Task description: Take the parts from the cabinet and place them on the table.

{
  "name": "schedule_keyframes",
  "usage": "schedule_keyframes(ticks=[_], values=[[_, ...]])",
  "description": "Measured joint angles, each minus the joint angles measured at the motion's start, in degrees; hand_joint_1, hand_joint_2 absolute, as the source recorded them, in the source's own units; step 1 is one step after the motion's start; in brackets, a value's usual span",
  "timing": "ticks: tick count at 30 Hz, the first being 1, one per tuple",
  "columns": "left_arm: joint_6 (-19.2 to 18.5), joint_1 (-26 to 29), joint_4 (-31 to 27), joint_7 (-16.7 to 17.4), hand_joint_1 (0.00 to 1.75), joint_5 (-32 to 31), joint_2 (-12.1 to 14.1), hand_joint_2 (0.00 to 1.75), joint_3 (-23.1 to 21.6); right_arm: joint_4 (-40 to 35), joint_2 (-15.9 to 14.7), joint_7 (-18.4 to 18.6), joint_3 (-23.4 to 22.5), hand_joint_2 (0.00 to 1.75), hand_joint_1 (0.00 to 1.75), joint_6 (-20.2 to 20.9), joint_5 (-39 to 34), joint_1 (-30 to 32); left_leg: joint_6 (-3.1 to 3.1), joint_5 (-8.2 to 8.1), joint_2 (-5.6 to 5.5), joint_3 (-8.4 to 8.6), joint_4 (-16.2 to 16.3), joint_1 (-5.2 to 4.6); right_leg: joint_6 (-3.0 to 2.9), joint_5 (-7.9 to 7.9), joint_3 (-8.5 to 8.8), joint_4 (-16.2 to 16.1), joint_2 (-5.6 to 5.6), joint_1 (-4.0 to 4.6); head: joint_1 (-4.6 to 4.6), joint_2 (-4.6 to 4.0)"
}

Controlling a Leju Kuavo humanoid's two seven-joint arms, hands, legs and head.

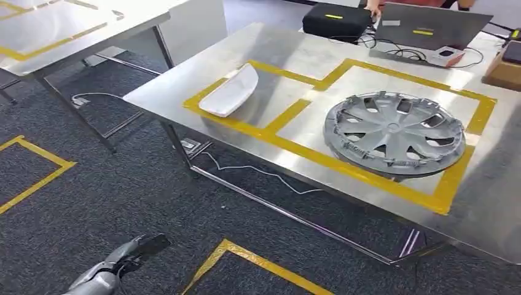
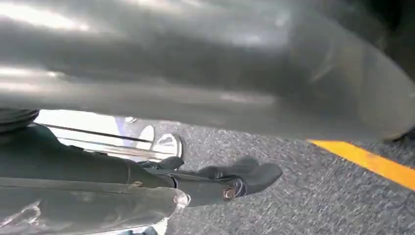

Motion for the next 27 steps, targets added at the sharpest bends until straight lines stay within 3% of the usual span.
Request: schedule_keyframes(ticks=[1,2,3,4,5,6,7,8,10,11,12,15,16,17,19,20,21,22,23,25,26,27], values=[[0.0,0.0,0.0,0.0,0.00,0.0,0.0,0.00,0.0,0.0,0.0,0.0,0.0,0.00,0.00,0.0,0.0,0.0,-0.28,-0.97,-0.17,-0.47,0.4,0.16,-0.51,0.63,-0.06,-0.3,-0.29,-0.47,0.09,0.00],[0.0,0.1,0.0,0.0,0.00,0.0,0.0,0.00,0.0,0.0,-0.1,0.0,0.0,0.00,0.00,-0.1,-0.1,-0.1,-0.67,-3.35,-0.18,-1.10,2.0,0.14,-0.88,1.01,-0.48,-0.3,-0.27,-0.45,-0.15,0.00],[0.0,0.0,0.0,0.0,0.00,0.2,0.1,0.00,0.0,0.0,-0.1,0.0,0.0,0.00,0.00,-0.1,-0.1,-0.1,-0.94,-6.59,-0.20,-2.36,5.8,0.26,-1.35,1.40,-0.97,-0.3,-0.35,-0.45,-0.37,0.00],[0.0,0.0,0.0,-0.1,0.00,0.2,0.1,0.00,0.0,0.0,-0.1,0.0,0.0,0.00,0.00,-0.1,-0.1,0.0,-1.23,-9.60,-0.20,-4.06,10.9,0.27,-1.39,1.91,-1.58,-0.3,-0.39,-0.44,-0.33,0.00],[0.0,0.1,0.0,-0.1,0.00,0.4,0.0,0.00,0.0,0.0,-0.1,0.0,0.0,0.00,0.00,-0.1,-0.1,-0.1,-1.45,-11.55,-0.20,-5.48,15.3,0.27,-1.41,2.32,-2.22,-0.2,-0.42,-0.44,-0.44,0.00],[0.0,0.1,0.0,-0.1,0.00,0.4,-0.1,0.00,0.0,0.0,-0.1,0.0,0.0,0.00,0.00,-0.1,-0.2,-0.1,-1.61,-12.21,-0.20,-6.06,18.1,0.30,-1.37,2.72,-2.78,-0.1,-0.44,-0.44,-0.39,0.00],[0.0,0.2,0.0,-0.2,0.00,0.4,-0.1,0.00,0.0,0.0,-0.1,0.0,0.0,0.00,0.00,-0.1,-0.2,0.0,-1.72,-11.36,-0.20,-5.41,18.2,0.39,-1.27,3.05,-3.33,0.0,-0.44,-0.46,-0.39,0.00],[0.0,0.1,0.0,-0.2,0.00,0.5,-0.1,0.00,0.1,0.0,-0.1,0.0,0.0,0.00,0.00,0.0,-0.2,0.0,-1.74,-9.34,-0.19,-3.43,15.8,0.47,-1.05,3.40,-3.92,0.2,-0.43,-0.50,-0.41,0.00],[0.1,0.1,0.0,-0.3,0.00,0.6,-0.1,0.00,0.1,0.0,-0.1,0.0,0.0,0.00,0.00,0.0,-0.3,-0.1,-1.81,-5.57,-0.21,2.89,6.3,0.68,-0.51,3.78,-4.87,0.9,-0.33,-0.79,-0.39,0.00],[0.1,0.0,0.0,-0.3,0.00,0.6,-0.2,0.00,0.1,0.0,-0.2,0.0,0.0,0.00,0.00,-0.1,-0.3,-0.1,-1.96,-5.74,-0.31,5.70,2.0,0.87,-0.21,3.94,-5.35,1.3,-0.30,-0.59,-0.46,0.00],[0.1,-0.1,0.0,-0.3,0.00,0.7,-0.3,0.00,0.2,0.1,-0.2,0.0,0.0,0.00,0.00,-0.1,-0.3,-0.2,-1.44,-6.21,-0.79,6.56,0.2,0.50,0.15,4.16,-5.92,1.7,-0.29,-0.40,-0.59,0.00],[0.2,0.3,0.0,-0.7,0.00,1.0,-0.6,0.00,0.3,0.1,-0.2,-0.1,0.0,0.00,0.00,-0.1,-0.5,0.0,-0.10,-5.78,-0.77,5.32,0.5,0.29,1.40,5.45,-6.47,1.5,-0.29,-0.51,-0.54,0.00],[0.2,0.3,0.1,-0.8,0.00,1.2,-0.8,0.00,0.3,0.2,-0.2,-0.1,0.0,0.00,0.00,-0.1,-0.5,0.2,0.84,-5.16,-0.56,4.80,0.2,0.58,1.69,5.21,-6.82,1.8,-0.28,-0.68,-0.57,0.00],[0.2,0.3,0.1,-0.8,0.00,1.2,-0.8,0.00,0.4,0.3,-0.2,-0.1,0.0,0.00,0.00,-0.1,-0.6,0.3,1.48,-4.74,-0.45,4.31,0.3,0.49,1.95,3.06,-7.56,2.9,-0.32,-0.72,-0.48,0.02],[0.2,0.3,0.1,-0.9,0.00,1.2,-0.8,0.00,0.5,0.3,-0.2,0.1,0.1,0.00,0.00,-0.1,-0.7,0.3,2.28,-3.61,-0.40,2.98,0.3,0.32,2.32,-3.97,-9.99,11.1,-0.29,-0.71,0.02,0.00],[0.2,0.4,0.1,-0.9,0.00,1.2,-0.9,0.00,0.5,0.3,-0.2,0.1,0.1,0.00,0.00,-0.1,-0.7,0.3,2.39,-3.01,-0.38,2.22,0.3,0.18,2.42,-6.34,-11.19,15.6,-0.29,-0.71,0.13,0.00],[0.2,0.4,0.1,-0.9,0.00,1.2,-0.9,0.00,0.6,0.3,-0.2,0.1,0.1,0.00,0.00,-0.1,-0.7,0.3,2.40,-2.43,-0.35,1.41,0.4,0.07,2.44,-7.48,-11.76,18.9,-0.29,-0.70,0.15,0.00],[0.2,0.4,0.2,-0.9,0.00,1.2,-0.9,0.00,0.7,0.3,-0.2,0.0,0.1,0.00,0.00,-0.1,-0.7,0.3,2.40,-1.80,-0.31,0.62,0.4,-0.07,2.34,-6.85,-11.17,19.8,-0.29,-0.68,0.09,0.00],[0.2,0.4,0.2,-0.9,0.00,1.3,-1.0,0.00,0.9,0.3,-0.2,0.0,0.1,0.00,0.00,-0.1,-0.7,0.3,2.39,-1.20,-0.30,-0.13,0.4,-0.18,2.18,-4.85,-9.44,18.4,-0.29,-0.65,0.13,0.00],[0.2,0.6,0.2,-0.9,0.00,1.4,-1.2,0.00,0.9,0.3,-0.2,0.0,0.1,0.00,0.00,-0.1,-0.7,0.2,2.20,0.03,-0.35,-1.50,0.4,-0.28,1.46,-0.66,-3.14,10.2,-0.29,-0.37,0.13,0.00],[0.2,0.6,0.2,-0.9,0.00,1.4,-1.4,0.00,1.0,0.3,-0.2,0.0,0.1,0.00,0.00,-0.1,-0.7,0.0,2.05,0.53,-0.36,-1.75,0.5,-0.26,1.02,-0.82,0.46,5.3,-0.30,-0.18,0.11,0.00],[0.2,0.9,0.3,-0.9,0.00,1.4,-1.5,0.00,1.0,0.3,-0.2,0.2,0.1,0.00,0.00,-0.1,-0.7,-0.1,1.72,0.95,-0.37,-2.01,0.5,-0.51,0.66,-2.53,4.04,0.0,-0.42,0.15,0.13,0.00]])
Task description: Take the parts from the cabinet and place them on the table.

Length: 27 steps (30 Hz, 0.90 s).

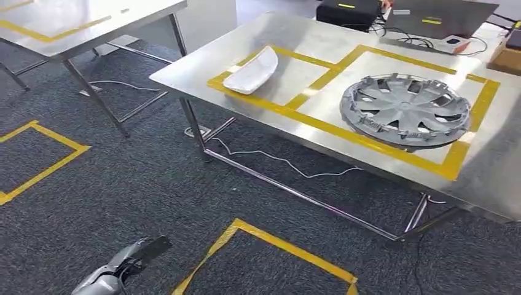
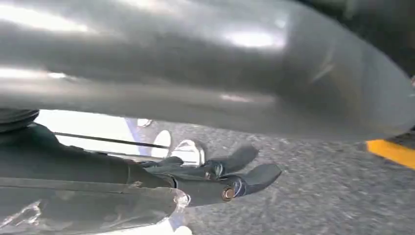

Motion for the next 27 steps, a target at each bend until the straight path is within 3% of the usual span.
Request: schedule_keyframes(ticks=[1,2,4,5,6,8,9,10,11,13,14,15,16,19,20,22,23,24,25,26,27], values=[[0.0,0.1,0.1,0.0,0.00,0.1,0.0,0.00,0.1,0.0,0.0,0.0,0.0,0.00,0.00,0.0,0.0,-0.1,-0.34,0.73,0.15,-0.10,0.0,0.08,0.00,-0.30,0.43,-1.3,-0.04,-0.02,-0.20,0.02],[0.0,0.1,0.2,0.0,0.00,0.2,0.0,0.00,0.2,0.0,0.0,-0.4,0.0,0.00,0.00,0.0,-0.1,-0.1,-0.65,1.23,0.20,-0.18,-0.2,0.25,-0.23,-0.03,-0.44,-1.1,0.06,0.21,-0.03,0.00],[0.1,0.5,0.5,0.0,0.00,0.2,-0.2,0.00,0.2,0.0,0.0,-0.8,0.0,0.00,0.00,0.0,-0.2,0.2,-1.48,2.50,0.19,-0.40,-0.6,0.18,-1.26,1.23,-1.34,-1.1,-0.03,0.17,0.04,0.00],[0.2,0.6,0.7,0.0,0.00,0.2,-0.2,0.00,0.3,0.1,0.1,-0.8,0.0,0.00,0.00,0.0,-0.3,0.0,-1.75,0.54,0.07,-0.87,0.0,0.42,-1.67,1.96,-1.96,-1.1,-0.31,-0.12,0.09,0.00],[0.2,0.9,0.8,0.0,0.00,0.2,-0.3,0.00,0.3,0.1,0.1,-0.8,0.0,0.00,0.00,0.0,-0.3,0.0,-2.04,-3.75,0.04,-1.66,2.6,0.47,-2.18,2.68,-2.90,-1.1,-0.23,-0.17,-0.35,0.00],[0.2,0.9,1.0,0.0,0.00,0.2,-0.3,0.00,0.4,0.2,0.1,-0.8,0.1,0.00,0.00,0.0,-0.3,0.3,-2.59,-11.11,0.04,-3.70,11.6,0.63,-2.40,4.21,-4.52,-1.0,-0.31,-0.17,-0.39,0.00],[0.2,1.0,1.0,0.0,0.00,0.3,-0.4,0.00,0.4,0.2,0.1,-0.8,0.1,0.00,0.00,0.0,-0.3,0.3,-2.80,-12.56,0.04,-4.35,15.5,0.66,-2.36,4.96,-5.32,-0.8,-0.36,-0.17,-0.41,0.00],[0.2,1.0,1.1,0.0,0.00,0.3,-0.4,0.00,0.4,0.2,0.1,-0.8,0.2,0.00,0.00,0.0,-0.3,0.3,-2.96,-11.95,0.04,-4.34,17.9,0.77,-2.22,5.70,-6.44,-0.5,-0.38,-0.20,-0.48,0.00],[0.2,1.0,1.2,0.0,0.00,0.3,-0.4,0.00,0.4,0.2,0.1,-0.8,0.2,0.00,0.00,0.0,-0.3,0.3,-3.10,-9.71,0.04,-3.30,18.2,0.92,-1.97,6.37,-7.71,-0.2,-0.39,-0.29,-0.46,0.00],[0.2,1.0,1.3,0.0,0.00,0.3,-0.4,0.00,0.4,0.2,0.2,-0.8,0.3,0.00,0.00,0.1,-0.3,0.3,-3.34,-5.87,0.04,1.68,12.8,1.21,-1.38,7.35,-9.92,0.8,-0.39,-0.61,-0.44,0.00],[0.3,1.0,1.3,0.0,0.00,0.3,-0.5,0.00,0.4,0.2,0.1,-0.8,0.3,0.00,0.00,0.1,-0.3,0.3,-3.60,-5.78,0.04,5.20,8.2,1.41,-0.99,7.77,-10.74,1.2,-0.37,-0.71,-0.48,0.00],[0.2,0.9,1.3,0.0,0.00,0.3,-0.7,0.00,0.4,0.2,0.0,-0.8,0.3,0.00,0.00,0.1,-0.4,0.3,-3.96,-7.63,-0.09,9.22,3.3,1.72,-0.55,8.05,-11.54,1.9,-0.31,-0.38,-0.85,0.00],[0.3,0.8,1.4,0.0,0.00,0.3,-0.7,0.00,0.4,0.2,0.1,-0.8,0.3,0.00,0.00,0.1,-0.5,0.3,-2.98,-9.19,-0.53,10.63,-0.2,1.36,-0.18,8.48,-12.06,2.4,-0.31,-0.35,-0.98,0.02],[0.6,1.5,2.2,0.3,0.00,0.0,-0.9,0.00,0.4,0.3,0.1,-0.8,0.3,0.00,0.00,0.2,-1.0,0.6,-1.12,-8.51,-0.26,9.01,0.3,1.04,0.53,10.38,-12.68,2.0,-0.27,-0.69,-0.96,0.00],[0.7,1.7,2.6,0.3,0.00,0.0,-1.0,0.00,0.4,0.5,0.1,-1.0,0.3,0.00,0.00,0.2,-1.2,0.9,-0.45,-7.93,0.12,8.37,0.3,1.16,0.86,9.53,-12.94,2.5,-0.25,-0.93,-0.94,0.00],[1.0,2.0,3.0,0.3,0.00,0.0,-1.0,0.00,0.4,0.5,0.1,-1.0,0.3,0.00,0.00,0.2,-1.4,1.2,0.43,-6.55,0.12,6.84,0.4,0.99,1.24,2.41,-15.03,7.5,-0.24,-0.95,-0.59,0.00],[1.1,2.0,3.1,0.3,0.00,0.0,-1.0,0.00,0.4,0.5,0.3,-0.6,0.3,0.00,0.00,0.2,-1.4,1.1,0.65,-5.81,0.11,5.94,0.4,0.85,1.31,-1.15,-15.98,12.0,-0.22,-0.95,-0.30,0.00],[1.2,2.1,3.3,0.3,0.00,0.0,-1.0,0.00,0.4,0.5,0.3,-0.7,0.3,0.00,0.00,0.2,-1.4,1.0,0.77,-5.00,0.12,4.89,0.4,0.65,1.31,-3.60,-16.62,16.2,-0.23,-0.95,-0.17,0.00],[1.2,2.1,3.5,0.3,0.00,0.0,-1.0,0.00,0.5,0.5,0.3,-0.7,0.3,0.00,0.00,0.2,-1.4,1.0,0.78,-4.24,0.12,3.88,0.5,0.47,1.19,-4.12,-16.56,18.9,-0.21,-0.92,-0.33,0.00],[1.2,2.2,3.8,0.3,0.00,0.0,-1.0,0.00,0.5,0.5,0.3,-0.8,0.3,0.00,0.00,0.2,-1.5,0.9,0.76,-3.51,0.13,2.88,0.5,0.32,1.05,-2.75,-15.67,19.8,-0.20,-0.83,-0.17,0.00],[1.2,2.4,4.0,0.3,0.00,0.0,-1.0,0.00,0.5,0.5,0.3,-0.8,0.3,0.00,0.00,0.2,-1.5,0.9,0.71,-2.79,0.19,1.91,0.6,0.20,0.79,-0.18,-13.79,18.8,-0.20,-0.71,-0.28,0.00]])
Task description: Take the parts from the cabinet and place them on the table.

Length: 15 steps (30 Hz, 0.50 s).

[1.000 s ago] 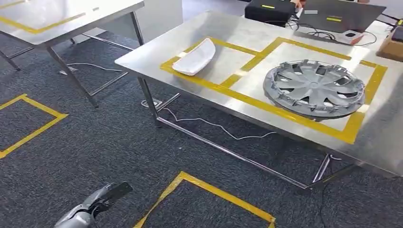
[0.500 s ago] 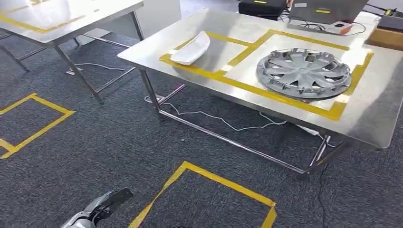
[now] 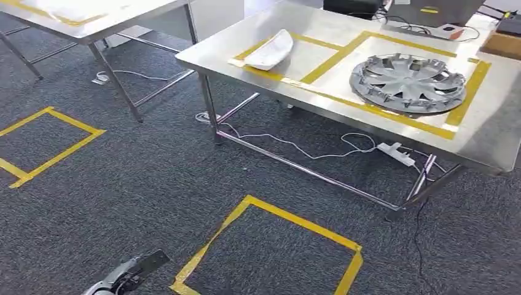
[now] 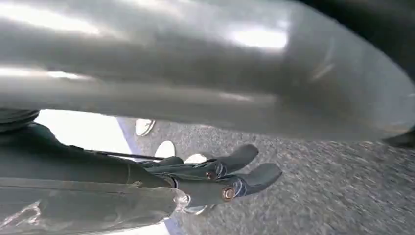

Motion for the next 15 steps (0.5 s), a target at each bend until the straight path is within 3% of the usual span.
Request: schedule_keyframes(ticks=[1,2,4,5,7,8,9,10,12,13,14,15], values=[[0.0,0.1,0.2,0.0,0.00,0.0,-0.1,0.00,0.0,0.0,0.0,0.0,0.0,0.00,0.00,0.0,0.0,0.0,-0.06,0.75,0.00,-0.94,0.0,-0.07,-0.42,2.57,3.11,-3.1,0.00,0.20,0.04,0.00],[0.0,0.1,0.2,0.0,0.00,0.0,-0.1,0.00,0.0,0.0,0.0,0.0,0.0,0.00,0.00,0.0,0.0,-0.1,-0.16,1.45,-0.06,-1.66,0.0,-0.12,-0.90,3.37,6.70,-7.4,-0.01,0.46,0.04,0.00],[0.3,0.1,0.4,0.3,0.00,0.0,-0.4,0.00,0.0,0.1,0.0,0.4,0.0,0.00,0.00,0.0,0.0,-0.4,-0.66,2.68,-0.10,-2.37,0.1,-0.25,-1.88,-0.22,14.45,-18.7,-0.11,0.99,0.00,0.00],[0.3,0.1,0.5,0.4,0.00,0.0,-0.4,0.00,0.0,0.2,0.0,0.3,0.0,0.00,0.00,0.0,0.0,-0.5,-0.95,3.49,0.00,-2.44,0.0,-0.06,-1.37,-0.60,13.96,-19.4,-0.11,1.10,-0.11,0.02],[0.4,0.2,0.9,0.6,0.00,0.0,-0.4,0.00,0.1,0.2,0.0,-0.5,0.0,0.00,0.00,0.0,-0.1,-0.4,-1.80,4.71,0.10,-2.45,-0.5,0.30,-2.06,0.22,13.13,-19.2,-0.01,1.50,0.28,0.00],[0.4,0.4,1.1,0.6,0.00,0.0,-0.5,0.00,0.1,0.2,0.2,-0.5,0.0,0.00,0.00,0.0,-0.1,-0.3,-2.17,4.80,-0.01,-2.77,-0.5,0.29,-2.67,1.42,12.65,-19.8,-0.16,0.89,0.40,0.00],[0.4,0.6,1.2,0.6,0.00,0.1,-0.5,0.00,0.1,0.3,0.2,-0.5,0.0,0.00,0.00,0.0,-0.1,-0.4,-2.47,2.10,-0.12,-3.31,0.5,0.35,-3.01,2.09,11.81,-19.7,-0.24,0.91,0.50,0.00],[0.4,0.7,1.3,0.6,0.00,0.1,-0.5,0.00,0.2,0.4,0.2,-0.5,0.0,0.00,0.00,-0.1,-0.1,-0.3,-2.67,-1.93,-0.17,-4.03,3.1,0.41,-3.40,2.90,10.96,-19.7,-0.22,0.91,-0.05,0.00],[0.4,0.6,1.4,0.6,0.00,0.2,-0.4,0.00,0.3,0.5,0.2,-0.5,0.0,0.00,0.00,0.0,-0.1,-0.1,-3.26,-8.68,-0.16,-5.78,11.6,0.55,-3.52,4.46,9.10,-19.6,-0.30,0.92,-0.07,0.00],[0.4,0.6,1.4,0.6,0.00,0.2,-0.4,0.00,0.3,0.5,0.3,-0.5,0.0,0.00,0.00,0.0,-0.1,-0.1,-3.56,-9.76,-0.16,-6.34,15.7,0.61,-3.44,5.33,8.37,-19.4,-0.34,0.91,-0.09,0.00],[0.4,0.7,1.4,0.6,0.00,0.2,-0.4,0.00,0.3,0.5,0.3,-0.5,0.0,0.00,0.00,0.0,-0.1,-0.1,-3.81,-8.45,-0.15,-5.96,17.5,0.74,-3.24,6.16,7.12,-19.2,-0.36,0.84,-0.11,0.00],[0.4,0.6,1.5,0.6,0.00,0.2,-0.4,0.00,0.3,0.5,0.3,-0.5,0.0,0.00,0.00,0.0,-0.1,-0.1,-4.00,-5.99,-0.15,-4.68,17.2,0.89,-2.98,6.70,5.94,-19.0,-0.36,0.73,-0.11,0.00]])
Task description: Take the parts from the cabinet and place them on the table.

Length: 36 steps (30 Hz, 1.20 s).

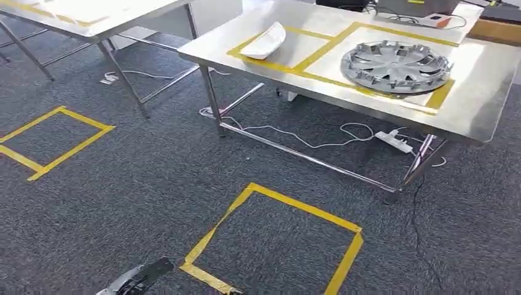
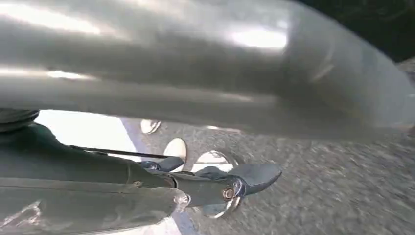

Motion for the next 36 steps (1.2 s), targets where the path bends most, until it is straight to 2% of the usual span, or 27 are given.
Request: schedule_keyframes(ticks=[1,2,3,4,5,7,8,9,10,12,13,14,15,16,18,19,22,24,25,27,28,29,30,31,33,34,36], values=[[0.1,0.0,0.0,0.0,0.00,0.0,0.0,0.00,0.0,0.0,0.0,0.0,0.0,0.00,0.00,0.0,0.0,0.0,-0.17,2.35,0.00,2.10,-2.0,0.15,0.25,0.57,-1.15,0.4,0.01,-0.15,-0.02,0.00],[0.2,0.0,0.0,0.1,0.00,-0.2,0.0,0.00,0.0,0.0,0.1,0.0,0.0,0.00,0.00,0.1,0.0,0.0,-0.37,3.58,0.01,5.47,-6.1,0.33,0.60,0.95,-2.21,0.9,0.05,-0.37,0.00,0.00],[0.4,-0.1,0.0,0.1,0.00,-0.4,0.0,0.00,0.0,0.0,0.1,0.0,0.0,0.00,0.00,0.1,0.0,-0.1,-0.56,2.65,-0.01,9.42,-11.0,0.63,1.05,1.35,-2.95,1.6,0.08,-0.35,-0.07,0.00],[0.5,-0.3,0.0,0.3,0.00,-0.5,0.0,0.00,0.0,0.1,0.1,0.0,0.0,0.00,0.00,0.1,0.0,-0.1,-0.36,0.49,-0.11,13.14,-16.7,0.59,1.35,1.54,-3.85,2.4,0.07,-0.17,-0.26,0.00],[0.7,-0.4,0.1,0.5,0.00,-0.7,-0.1,0.00,0.0,0.1,0.1,0.0,0.0,0.00,0.00,0.1,0.0,0.0,0.92,-1.12,-0.10,13.48,-18.3,0.28,1.78,2.05,-4.40,2.9,0.05,-0.12,-0.15,0.00],[0.9,-0.3,0.3,1.3,0.00,-1.2,-0.1,0.00,0.0,0.1,0.1,0.0,0.0,0.00,0.00,0.2,0.0,0.0,1.78,-0.64,-0.06,12.87,-17.8,-0.03,2.18,3.06,-4.51,2.5,0.07,-0.43,-0.15,0.00],[0.9,-0.1,0.5,1.5,0.00,-1.6,-0.2,0.00,0.0,0.2,0.1,0.0,0.0,0.00,0.00,0.2,0.0,0.2,2.53,-0.06,0.09,12.59,-18.0,0.12,2.55,3.42,-4.61,2.5,0.10,-0.65,-0.15,0.00],[0.9,-0.2,0.6,1.7,0.00,-1.7,-0.3,0.00,0.0,0.3,0.1,0.0,0.0,0.00,0.00,0.2,-0.1,0.3,3.00,0.40,0.26,12.30,-18.0,0.15,2.89,2.08,-5.46,3.3,0.21,-0.75,-0.05,0.00],[0.9,-0.2,0.6,2.0,0.00,-1.8,-0.3,0.00,0.0,0.3,0.2,0.0,0.1,0.00,0.00,0.2,-0.1,0.4,3.44,0.83,0.23,11.92,-18.0,0.15,3.11,-0.48,-6.43,6.2,0.25,-0.73,0.22,0.00],[1.0,-0.2,0.7,2.3,0.00,-2.1,-0.3,0.00,0.0,0.3,0.2,0.1,0.1,0.00,0.00,0.3,-0.3,0.3,3.68,1.73,0.23,10.79,-18.0,0.00,3.44,-5.83,-9.84,15.6,0.27,-0.76,0.50,0.00],[1.0,-0.1,0.8,2.3,0.00,-2.1,-0.3,0.00,0.0,0.3,0.3,0.1,0.1,0.00,0.00,0.3,-0.4,0.3,3.68,2.14,0.23,10.21,-18.0,-0.11,3.47,-7.52,-11.03,19.5,0.27,-0.76,0.46,0.00],[1.0,-0.1,0.9,2.4,0.00,-2.2,-0.3,0.00,0.0,0.3,0.3,0.0,0.2,0.00,0.00,0.2,-0.5,0.4,3.64,2.50,0.24,9.87,-18.0,-0.19,3.44,-7.82,-10.92,20.6,0.27,-0.75,0.50,0.00],[1.0,0.0,1.1,2.5,0.00,-2.2,-0.5,0.00,0.0,0.3,0.3,0.0,0.2,0.00,0.00,0.2,-0.7,0.3,3.57,2.83,0.22,9.50,-17.9,-0.26,3.29,-6.88,-9.14,18.8,0.27,-0.73,0.44,0.00],[1.0,0.0,1.1,2.6,0.00,-2.3,-0.6,0.00,0.0,0.3,0.3,0.0,0.2,0.00,0.00,0.2,-0.7,0.3,3.50,3.08,0.19,9.29,-17.9,-0.29,3.05,-5.18,-6.37,14.9,0.27,-0.71,0.48,0.00],[1.0,0.0,1.2,2.8,0.00,-2.4,-0.9,0.00,0.0,0.4,0.3,0.1,0.3,0.00,0.00,-0.1,-0.6,0.3,3.07,3.41,0.09,9.18,-17.9,-0.30,2.41,-1.91,0.71,4.3,0.26,-0.64,0.48,0.00],[1.0,0.0,1.2,2.9,0.00,-2.4,-0.9,0.00,0.0,0.4,0.3,0.1,0.4,0.00,0.00,-0.2,-0.6,0.1,2.74,3.51,0.15,8.95,-17.8,-0.59,2.21,-3.10,1.94,1.6,0.27,-0.45,0.50,0.00],[1.1,-0.2,1.2,3.0,0.00,-2.4,-0.9,0.00,0.0,0.5,0.4,-0.4,0.5,0.00,0.00,-0.4,-0.7,0.1,1.71,4.20,0.18,8.42,-17.7,-0.31,1.49,-2.41,1.43,2.0,0.31,-0.04,0.39,0.00],[1.1,-0.1,1.2,3.0,0.00,-2.4,-1.0,0.00,-0.1,0.6,0.5,-0.4,0.5,0.00,0.00,-0.6,-0.9,0.1,1.18,3.66,0.13,8.15,-17.2,-0.15,0.55,-1.58,1.46,1.3,0.10,-0.45,0.40,0.00],[1.2,-0.1,1.3,3.0,0.00,-2.6,-1.1,0.00,-0.1,0.6,0.5,-0.3,0.5,0.00,0.00,-0.7,-1.0,0.1,0.89,1.81,0.12,7.19,-15.3,-0.21,0.16,-1.38,1.23,1.2,0.11,-0.44,0.26,0.00],[1.2,-0.1,1.3,3.4,0.00,-2.6,-1.0,0.00,-0.1,0.7,0.6,-0.3,0.5,0.00,0.00,-0.5,-1.7,0.1,0.54,-3.28,0.11,3.09,-6.3,-0.21,-0.17,-1.06,0.53,1.2,0.06,-0.41,0.28,0.00],[1.2,-0.1,1.3,3.4,0.00,-2.6,-1.0,0.00,-0.1,0.7,0.6,-0.4,0.5,0.00,0.00,-0.4,-1.9,0.1,0.39,-5.04,0.10,1.07,-1.9,-0.23,-0.16,-0.85,0.18,1.2,0.05,-0.39,0.26,0.00],[1.2,0.0,1.3,3.5,0.00,-2.7,-1.1,0.00,-0.1,0.7,0.6,-0.4,0.5,0.00,0.00,-0.2,-2.1,0.1,0.33,-5.32,0.10,0.12,0.2,-0.21,-0.11,-0.66,-0.08,1.2,0.06,-0.39,0.26,0.00],[1.2,0.1,1.4,3.5,0.00,-2.8,-1.1,0.00,-0.1,0.7,0.6,-0.3,0.5,0.00,0.00,0.0,-2.1,0.2,0.32,-4.16,0.11,0.63,-0.4,-0.18,-0.02,-0.51,-0.25,1.2,0.09,-0.39,0.26,0.00],[1.2,0.0,1.4,3.7,0.00,-2.9,-1.1,0.00,-0.1,0.8,0.7,-0.3,0.5,0.00,0.00,0.0,-2.1,0.2,0.34,-1.99,0.11,2.30,-3.5,-0.14,0.12,-0.36,-0.36,1.2,0.11,-0.42,0.24,0.00],[1.3,0.0,1.4,4.0,0.00,-3.1,-1.0,0.00,-0.1,0.8,0.9,-0.3,0.5,0.00,0.00,0.0,-2.1,0.2,0.37,2.58,0.12,7.95,-13.5,-0.01,0.51,-0.22,-0.42,1.5,0.14,-0.49,0.26,0.00],[1.3,-0.1,1.4,4.1,0.00,-3.3,-1.0,0.00,-0.1,0.9,0.9,-0.3,0.5,0.00,0.00,-0.1,-2.1,0.1,0.34,2.68,0.11,9.52,-16.7,0.02,0.91,-0.31,-0.68,1.9,0.14,-0.04,0.22,0.00],[1.3,-0.2,1.4,4.1,0.00,-3.4,-1.1,0.00,-0.1,0.9,0.9,-0.4,0.5,0.00,0.00,-0.3,-1.9,0.0,1.50,2.58,-0.17,9.22,-17.4,-0.09,1.41,-0.14,-1.34,2.5,0.17,0.02,0.42,0.00]])
